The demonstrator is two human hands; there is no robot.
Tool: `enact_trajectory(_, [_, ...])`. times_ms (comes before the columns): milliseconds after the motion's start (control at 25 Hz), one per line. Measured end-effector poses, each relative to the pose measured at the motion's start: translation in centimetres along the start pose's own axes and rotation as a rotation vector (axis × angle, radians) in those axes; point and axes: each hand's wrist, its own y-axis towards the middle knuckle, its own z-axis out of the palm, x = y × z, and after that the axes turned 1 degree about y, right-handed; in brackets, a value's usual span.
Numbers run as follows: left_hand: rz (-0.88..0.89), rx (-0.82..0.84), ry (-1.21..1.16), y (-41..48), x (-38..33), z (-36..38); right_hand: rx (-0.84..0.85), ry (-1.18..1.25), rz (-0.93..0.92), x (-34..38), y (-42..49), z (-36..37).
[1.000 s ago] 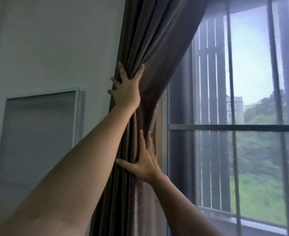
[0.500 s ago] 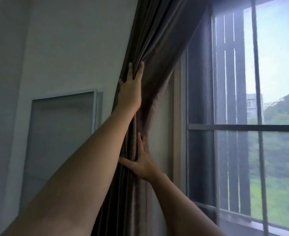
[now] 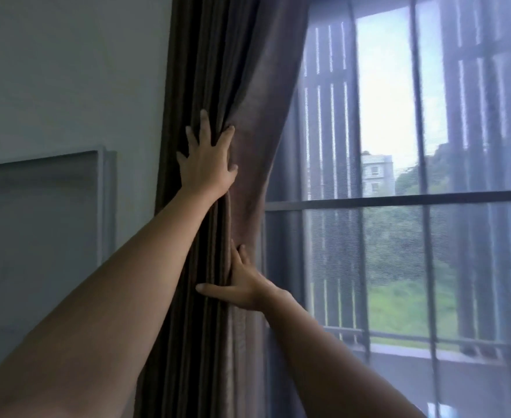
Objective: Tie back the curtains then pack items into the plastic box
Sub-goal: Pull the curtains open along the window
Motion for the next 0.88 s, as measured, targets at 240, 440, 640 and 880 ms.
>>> enact_trajectory(240, [0.168, -0.180, -0.311, -1.4, -11.3, -1.5, -0.183, -0.050, 0.140, -3.7, -10.8, -8.6])
enact_trajectory(440, [0.206, -0.104, -0.590, -4.7, -24.5, -1.6, -0.569, -0.336, 0.322, -8.1, -23.5, -16.8])
enact_trajectory(640, [0.294, -0.050, -0.788, -10.0, -37.5, -0.8, -0.951, -0.644, 0.463, -12.3, -35.9, -22.1])
enact_trajectory(880, [0.415, 0.048, -1.009, -12.0, -52.4, -0.8, -1.158, -0.808, 0.684, -17.8, -45.5, -29.4])
